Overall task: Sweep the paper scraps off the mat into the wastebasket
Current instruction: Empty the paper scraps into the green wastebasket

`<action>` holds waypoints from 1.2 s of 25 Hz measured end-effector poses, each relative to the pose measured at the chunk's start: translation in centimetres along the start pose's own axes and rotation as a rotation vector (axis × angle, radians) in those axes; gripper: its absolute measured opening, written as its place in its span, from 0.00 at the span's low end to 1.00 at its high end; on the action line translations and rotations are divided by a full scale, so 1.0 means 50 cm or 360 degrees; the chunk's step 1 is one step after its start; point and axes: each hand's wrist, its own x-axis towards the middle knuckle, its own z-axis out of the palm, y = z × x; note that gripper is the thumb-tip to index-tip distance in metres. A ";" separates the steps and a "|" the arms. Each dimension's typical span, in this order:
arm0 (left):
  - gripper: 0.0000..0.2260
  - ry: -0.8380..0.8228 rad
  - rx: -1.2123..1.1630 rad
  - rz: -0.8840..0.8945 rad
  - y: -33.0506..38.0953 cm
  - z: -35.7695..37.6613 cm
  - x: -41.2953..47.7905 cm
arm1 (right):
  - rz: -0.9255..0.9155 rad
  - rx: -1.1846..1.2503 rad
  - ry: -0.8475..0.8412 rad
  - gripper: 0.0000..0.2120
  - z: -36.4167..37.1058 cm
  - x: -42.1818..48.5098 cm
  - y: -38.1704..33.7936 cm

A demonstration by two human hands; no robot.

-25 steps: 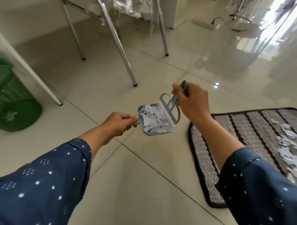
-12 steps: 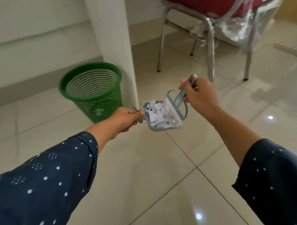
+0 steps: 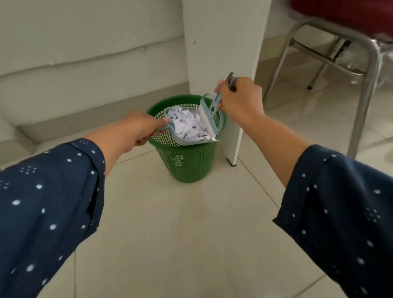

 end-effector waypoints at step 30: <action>0.14 0.0022 0.0499 0.0724 0.106 0.195 -0.280 | -0.0487 -0.0506 0.0260 0.14 -0.324 -0.240 0.102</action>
